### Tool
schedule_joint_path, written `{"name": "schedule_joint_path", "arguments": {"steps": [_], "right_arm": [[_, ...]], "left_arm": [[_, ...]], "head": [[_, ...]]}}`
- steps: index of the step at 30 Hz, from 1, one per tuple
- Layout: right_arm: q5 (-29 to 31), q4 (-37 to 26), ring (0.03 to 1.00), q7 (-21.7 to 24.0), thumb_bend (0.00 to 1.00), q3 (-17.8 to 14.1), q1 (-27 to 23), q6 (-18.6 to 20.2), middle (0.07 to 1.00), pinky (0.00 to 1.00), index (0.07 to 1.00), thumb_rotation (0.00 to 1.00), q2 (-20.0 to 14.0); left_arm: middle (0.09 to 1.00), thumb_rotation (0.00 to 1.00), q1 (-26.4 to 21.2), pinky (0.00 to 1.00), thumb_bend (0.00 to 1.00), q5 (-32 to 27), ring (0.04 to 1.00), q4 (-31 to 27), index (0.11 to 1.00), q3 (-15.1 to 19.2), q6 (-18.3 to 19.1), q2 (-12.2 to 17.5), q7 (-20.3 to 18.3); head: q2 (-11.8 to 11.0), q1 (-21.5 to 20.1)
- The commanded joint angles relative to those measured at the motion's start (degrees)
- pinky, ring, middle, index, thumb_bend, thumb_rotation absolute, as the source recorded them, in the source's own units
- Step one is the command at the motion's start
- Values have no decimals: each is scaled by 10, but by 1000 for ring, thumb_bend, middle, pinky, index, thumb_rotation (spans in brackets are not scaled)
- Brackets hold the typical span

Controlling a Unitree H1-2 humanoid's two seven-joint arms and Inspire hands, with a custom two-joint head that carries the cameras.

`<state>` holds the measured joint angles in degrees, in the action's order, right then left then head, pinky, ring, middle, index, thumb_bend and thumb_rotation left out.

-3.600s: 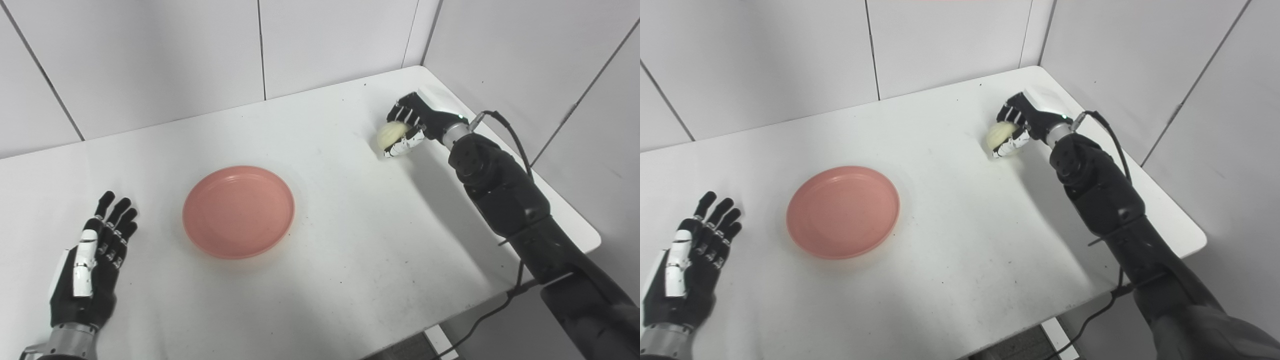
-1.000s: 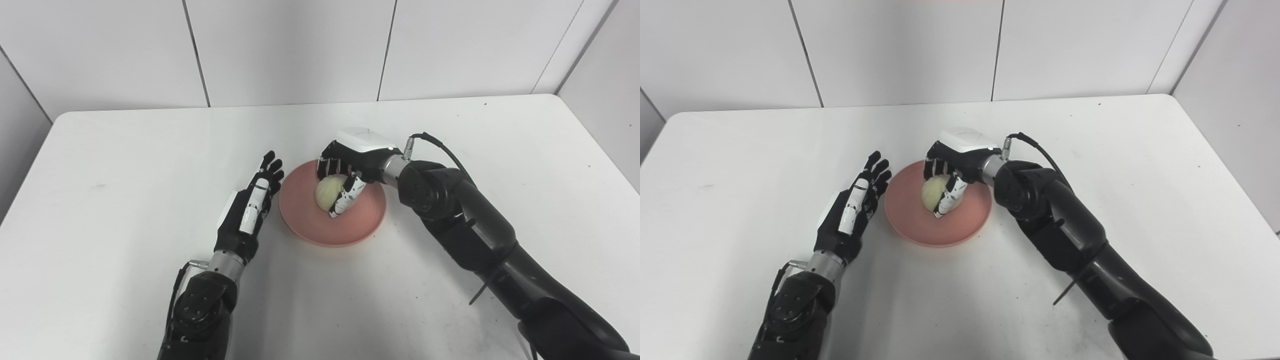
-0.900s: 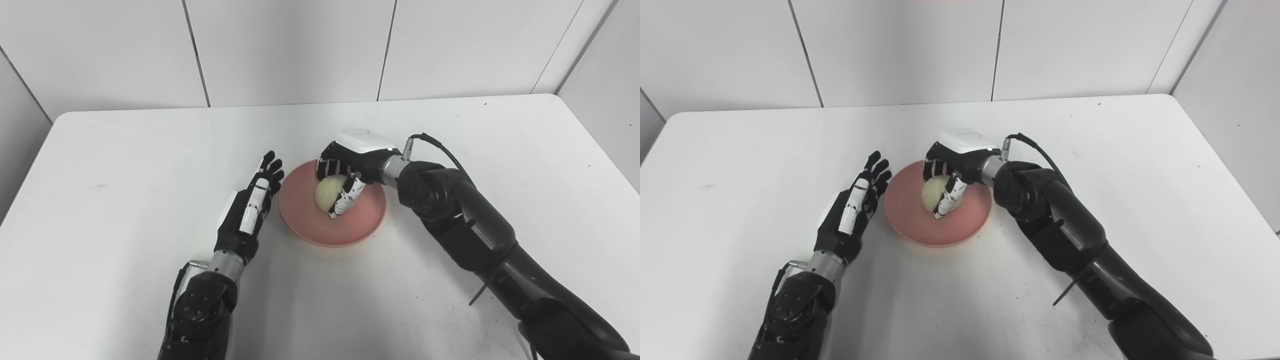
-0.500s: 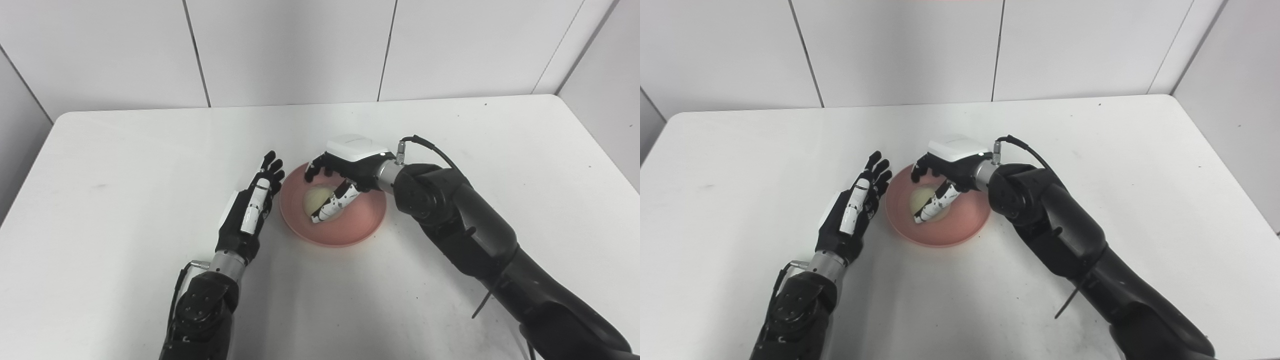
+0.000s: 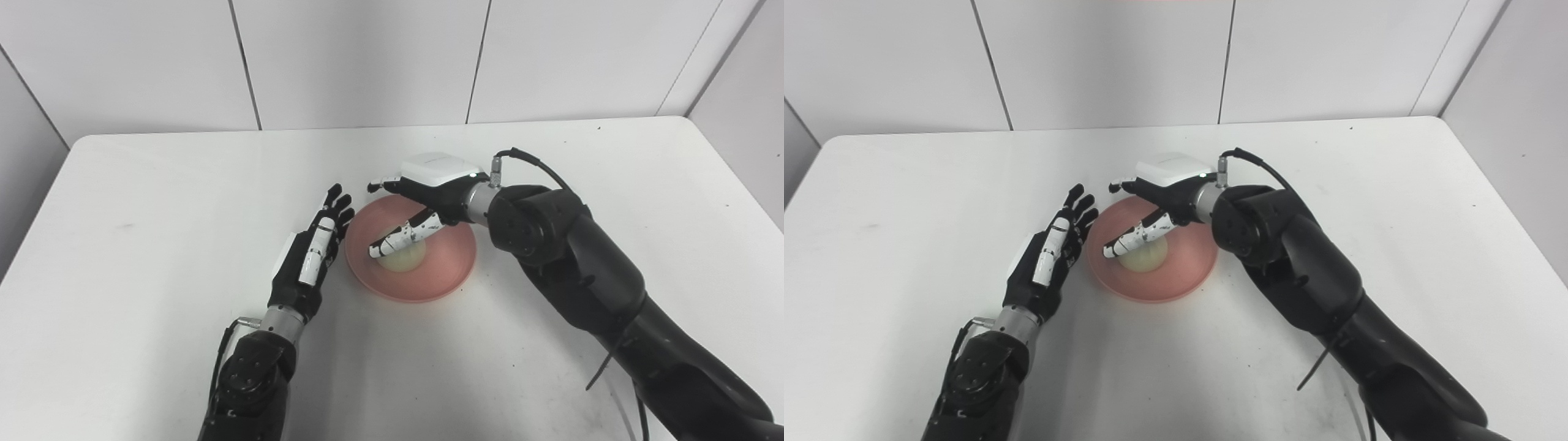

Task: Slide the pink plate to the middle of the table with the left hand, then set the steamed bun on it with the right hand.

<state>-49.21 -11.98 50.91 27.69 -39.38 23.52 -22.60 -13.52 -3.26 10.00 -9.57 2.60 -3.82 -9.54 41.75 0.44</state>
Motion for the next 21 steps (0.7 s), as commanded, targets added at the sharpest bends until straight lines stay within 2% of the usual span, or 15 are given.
{"name": "schedule_joint_path", "arguments": {"steps": [1,3,6,12,16,21], "right_arm": [[-8,-20,860,4,790,-14,-27,13,919,685,897,797,-4],[-1,-24,864,-9,787,-24,-22,3,916,699,894,808,-4],[30,-27,848,-51,749,-57,-8,-18,897,700,885,811,-1],[93,-33,851,-135,707,-132,24,-39,890,739,913,934,4],[133,-33,914,-156,704,-176,43,-1,961,817,993,998,13],[200,-31,968,-177,699,-240,87,33,998,849,1000,1000,44]], "left_arm": [[983,1000,19,967,378,7,971,30,980,-8,38,-1,-3],[983,1000,20,967,378,7,971,28,979,-8,39,-1,-3],[985,1000,19,976,390,5,975,31,982,-7,38,1,-6],[981,1000,22,992,386,2,973,29,976,-3,38,3,-7],[993,1000,22,1000,408,4,988,29,981,-2,38,6,-10],[986,1000,27,998,381,4,985,16,973,0,48,6,-8]], "head": [[1,0],[1,0],[0,-1],[-2,-4],[-2,-6],[-3,-7]]}}
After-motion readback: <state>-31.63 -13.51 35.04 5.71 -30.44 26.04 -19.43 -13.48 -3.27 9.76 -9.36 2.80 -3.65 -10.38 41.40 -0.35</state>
